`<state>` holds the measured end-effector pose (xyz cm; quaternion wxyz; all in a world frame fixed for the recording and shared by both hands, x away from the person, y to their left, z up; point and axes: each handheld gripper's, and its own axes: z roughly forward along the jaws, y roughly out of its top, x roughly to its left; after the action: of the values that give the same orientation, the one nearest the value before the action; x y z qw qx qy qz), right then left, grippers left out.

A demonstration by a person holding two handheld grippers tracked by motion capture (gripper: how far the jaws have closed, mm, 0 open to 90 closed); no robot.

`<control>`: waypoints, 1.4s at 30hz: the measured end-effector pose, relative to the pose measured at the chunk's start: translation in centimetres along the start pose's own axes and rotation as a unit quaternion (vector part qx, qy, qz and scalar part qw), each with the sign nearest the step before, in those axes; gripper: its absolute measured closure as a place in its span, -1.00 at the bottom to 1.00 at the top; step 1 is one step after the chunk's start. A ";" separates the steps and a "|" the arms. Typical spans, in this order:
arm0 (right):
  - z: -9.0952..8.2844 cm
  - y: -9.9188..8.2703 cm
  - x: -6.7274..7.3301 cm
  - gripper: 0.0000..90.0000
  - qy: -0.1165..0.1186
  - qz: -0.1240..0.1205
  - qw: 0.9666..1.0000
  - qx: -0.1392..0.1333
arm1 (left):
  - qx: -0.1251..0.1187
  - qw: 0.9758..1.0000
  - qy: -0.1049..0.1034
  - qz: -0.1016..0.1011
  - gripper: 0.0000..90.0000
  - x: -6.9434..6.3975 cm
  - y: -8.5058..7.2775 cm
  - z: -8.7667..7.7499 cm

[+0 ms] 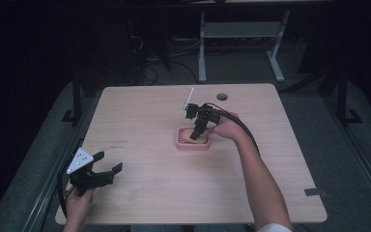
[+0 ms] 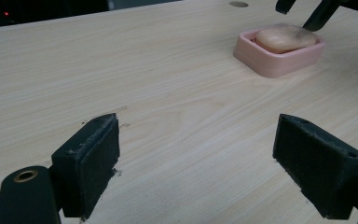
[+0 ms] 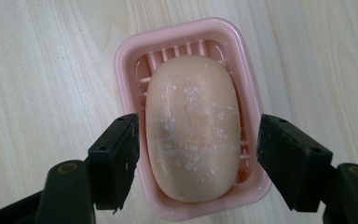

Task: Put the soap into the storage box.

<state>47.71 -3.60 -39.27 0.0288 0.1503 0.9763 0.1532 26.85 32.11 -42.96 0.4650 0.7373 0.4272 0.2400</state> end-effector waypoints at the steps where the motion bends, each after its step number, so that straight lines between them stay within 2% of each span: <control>1: -0.1 -0.1 0.0 -0.35 0.000 0.001 1.000 -0.002 | 0.001 1.000 0.000 0.000 -0.68 0.0 0.0 0.0; 16: -1.5 -2.0 0.2 -0.37 -0.012 0.023 0.999 -0.020 | 0.002 1.000 0.000 0.005 -0.68 -0.1 0.0 -0.1; 33: -2.9 -4.6 0.1 -0.39 -0.014 0.053 0.998 -0.033 | 0.004 1.000 0.001 0.003 -0.68 -0.1 0.0 0.0; 42: -3.5 -5.8 0.4 -0.40 -0.020 0.057 0.997 -0.042 | 0.005 1.000 0.001 0.004 -0.68 -0.2 0.0 0.0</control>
<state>45.29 -9.71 -37.76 0.0456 0.2069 0.9583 0.1920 26.72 31.96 -42.98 0.4599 0.7411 0.4262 0.2401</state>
